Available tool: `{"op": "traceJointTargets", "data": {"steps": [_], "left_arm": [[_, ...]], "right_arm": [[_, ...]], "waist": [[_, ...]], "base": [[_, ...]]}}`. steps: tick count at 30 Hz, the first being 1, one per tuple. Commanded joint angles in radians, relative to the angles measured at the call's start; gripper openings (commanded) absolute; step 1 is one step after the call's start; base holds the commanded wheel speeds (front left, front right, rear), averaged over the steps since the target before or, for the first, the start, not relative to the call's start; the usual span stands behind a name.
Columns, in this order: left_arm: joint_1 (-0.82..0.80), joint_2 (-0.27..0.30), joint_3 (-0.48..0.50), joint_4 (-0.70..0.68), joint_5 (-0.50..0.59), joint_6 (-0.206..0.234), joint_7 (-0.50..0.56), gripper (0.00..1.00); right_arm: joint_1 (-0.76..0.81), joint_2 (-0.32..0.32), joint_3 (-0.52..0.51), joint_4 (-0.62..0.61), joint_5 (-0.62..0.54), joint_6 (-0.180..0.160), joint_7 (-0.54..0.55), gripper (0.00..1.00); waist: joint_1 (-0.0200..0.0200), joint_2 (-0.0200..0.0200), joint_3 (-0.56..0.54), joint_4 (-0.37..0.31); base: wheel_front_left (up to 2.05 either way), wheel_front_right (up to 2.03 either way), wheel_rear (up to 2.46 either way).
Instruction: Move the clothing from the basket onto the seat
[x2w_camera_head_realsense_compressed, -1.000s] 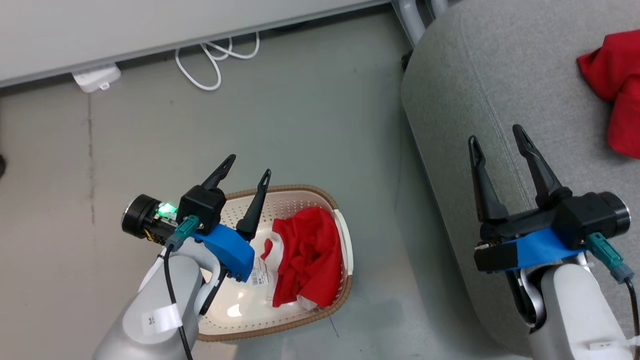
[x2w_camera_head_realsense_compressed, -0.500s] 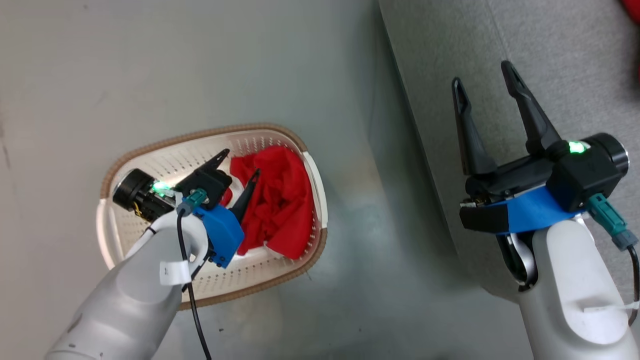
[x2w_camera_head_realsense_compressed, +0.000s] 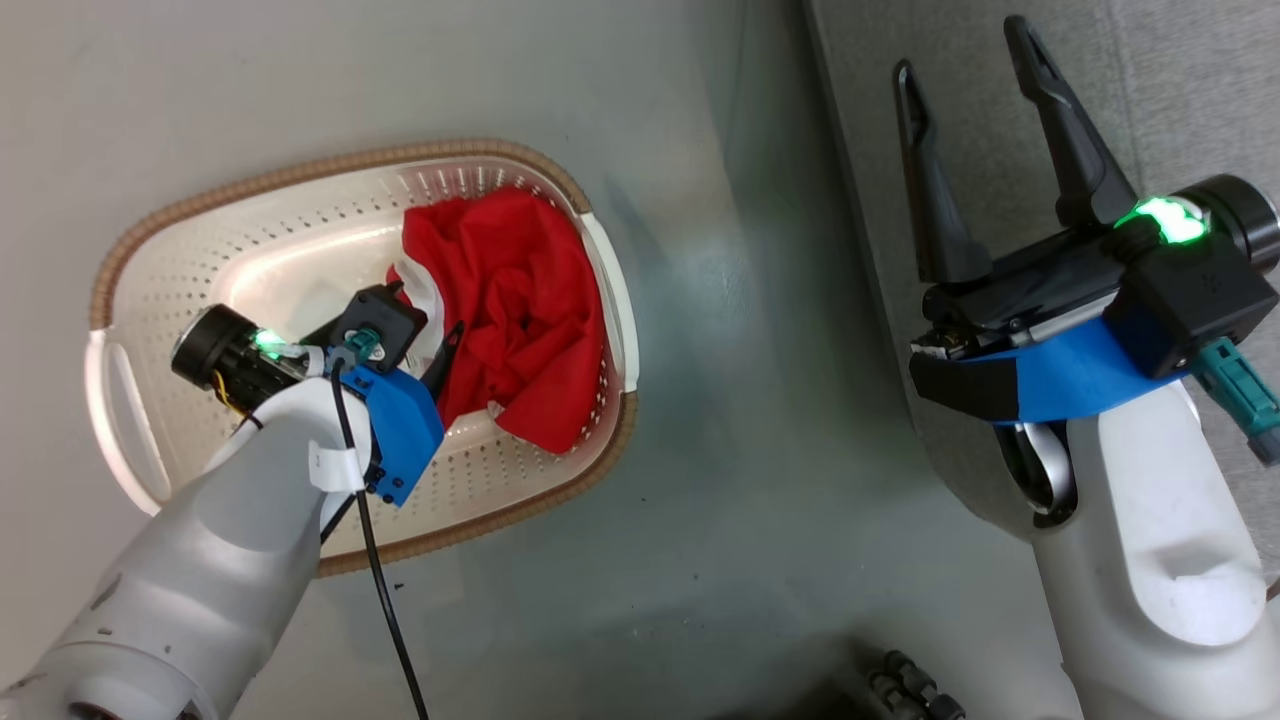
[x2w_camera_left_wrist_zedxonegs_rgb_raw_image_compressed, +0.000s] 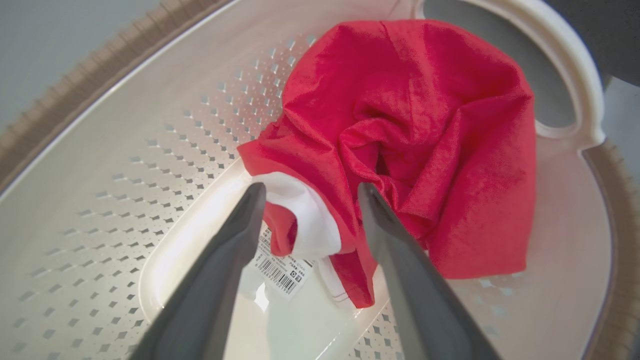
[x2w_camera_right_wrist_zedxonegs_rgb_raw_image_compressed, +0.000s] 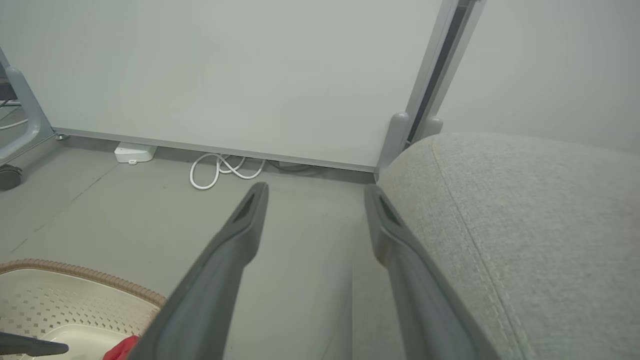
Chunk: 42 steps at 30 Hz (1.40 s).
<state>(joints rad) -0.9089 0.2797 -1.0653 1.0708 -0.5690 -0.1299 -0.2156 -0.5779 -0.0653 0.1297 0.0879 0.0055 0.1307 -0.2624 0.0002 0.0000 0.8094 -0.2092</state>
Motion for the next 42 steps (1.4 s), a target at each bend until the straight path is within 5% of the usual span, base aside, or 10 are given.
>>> {"op": "traceJointTargets", "data": {"steps": [1, 18, 32, 33, 34, 42], "left_arm": [[-0.029, 0.008, -0.020, 0.009, -0.016, -0.001, 0.002, 1.00], [-0.134, 0.015, -0.156, 0.053, -0.173, -0.001, 0.011, 1.00], [-0.173, -0.002, -0.208, 0.087, -0.180, -0.001, 0.038, 1.00], [-0.175, -0.005, -0.209, 0.089, -0.178, -0.001, 0.040, 0.20], [-0.176, -0.007, -0.210, 0.091, -0.175, -0.001, 0.043, 0.00], [-0.178, -0.016, -0.216, 0.084, -0.166, -0.001, 0.034, 0.00]], "right_arm": [[-0.024, 0.003, 0.002, -0.008, -0.005, 0.000, -0.004, 1.00], [-0.058, -0.011, 0.004, -0.046, -0.014, 0.000, -0.004, 1.00], [-0.057, -0.011, 0.007, -0.054, -0.015, 0.000, -0.004, 1.00], [-0.057, -0.012, 0.007, -0.054, -0.015, 0.000, -0.004, 1.00], [-0.057, -0.013, 0.006, -0.054, -0.015, 0.000, -0.004, 1.00], [-0.059, -0.011, 0.005, -0.043, -0.017, 0.000, -0.004, 1.00]], "waist": [[-0.0002, 0.0000, 0.038, -0.005], [-0.0002, 0.0000, 0.182, -0.005], [-0.0002, 0.0000, 0.225, -0.012], [-0.0002, 0.0000, 0.225, -0.012], [-0.0002, 0.0000, 0.225, -0.012], [-0.0002, 0.0000, 0.209, -0.004]], "base": [[0.00, 0.00, 0.00], [0.00, 0.00, 0.00], [0.00, 0.00, 0.00], [0.00, 0.00, 0.00], [0.00, 0.00, 0.00], [0.00, 0.00, 0.00]]}}
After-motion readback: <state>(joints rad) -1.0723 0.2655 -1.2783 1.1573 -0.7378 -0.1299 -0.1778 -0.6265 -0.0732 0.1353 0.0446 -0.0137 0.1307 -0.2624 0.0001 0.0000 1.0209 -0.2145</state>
